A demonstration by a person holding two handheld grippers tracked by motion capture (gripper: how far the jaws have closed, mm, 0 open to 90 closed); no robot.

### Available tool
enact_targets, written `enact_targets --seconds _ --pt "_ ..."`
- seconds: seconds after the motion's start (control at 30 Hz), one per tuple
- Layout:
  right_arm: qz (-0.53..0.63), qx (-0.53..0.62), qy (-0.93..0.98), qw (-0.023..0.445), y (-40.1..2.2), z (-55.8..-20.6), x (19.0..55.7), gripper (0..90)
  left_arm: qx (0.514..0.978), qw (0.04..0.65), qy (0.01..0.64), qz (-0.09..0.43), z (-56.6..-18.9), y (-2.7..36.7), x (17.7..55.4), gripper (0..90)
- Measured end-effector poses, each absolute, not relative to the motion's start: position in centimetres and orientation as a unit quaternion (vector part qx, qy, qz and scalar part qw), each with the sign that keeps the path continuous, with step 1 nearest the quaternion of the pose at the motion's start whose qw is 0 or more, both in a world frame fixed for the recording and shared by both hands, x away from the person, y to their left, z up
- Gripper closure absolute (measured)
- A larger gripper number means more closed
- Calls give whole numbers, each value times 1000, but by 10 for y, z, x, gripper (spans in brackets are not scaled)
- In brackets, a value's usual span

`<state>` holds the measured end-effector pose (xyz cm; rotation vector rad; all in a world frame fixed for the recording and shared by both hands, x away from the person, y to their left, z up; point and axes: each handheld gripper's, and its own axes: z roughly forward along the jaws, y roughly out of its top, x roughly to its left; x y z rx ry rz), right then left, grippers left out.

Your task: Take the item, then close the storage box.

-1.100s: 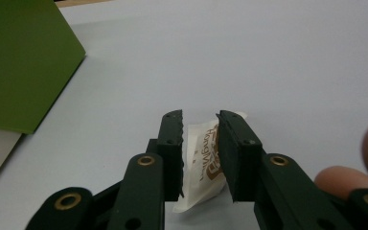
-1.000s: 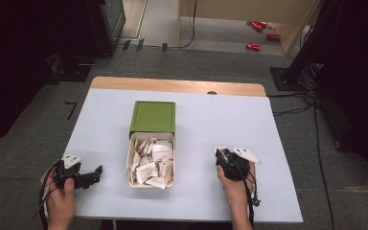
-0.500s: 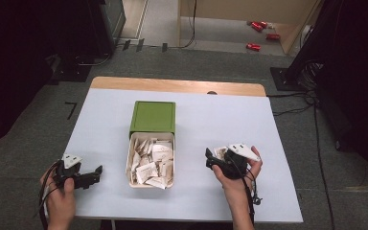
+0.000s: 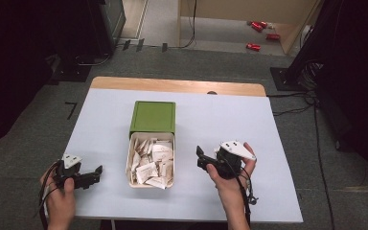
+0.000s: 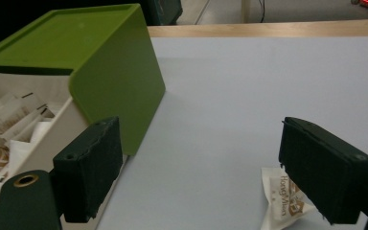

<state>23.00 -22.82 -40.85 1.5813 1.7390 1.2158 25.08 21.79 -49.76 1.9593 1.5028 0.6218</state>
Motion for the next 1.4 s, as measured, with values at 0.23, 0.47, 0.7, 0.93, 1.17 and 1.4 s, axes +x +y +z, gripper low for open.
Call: enact_targets --seconds 0.23,0.47,0.7,0.93,1.17,1.4 --pt "456 567 642 242 -213 -400 225 152 736 293 564 233 -498 218 251 74" --pt "455 566 645 239 -204 -398 223 157 736 293 564 233 -498 218 251 74" --pt "458 561 648 235 -195 -392 219 162 736 293 564 233 -498 218 251 74" --pt "462 554 652 232 -186 -389 218 167 736 293 564 233 -498 218 251 74" --pt "462 545 663 223 -170 -392 216 173 736 293 564 233 -498 218 251 74" --pt "462 541 668 217 -159 -396 214 215 736 293 564 233 -498 218 251 74"
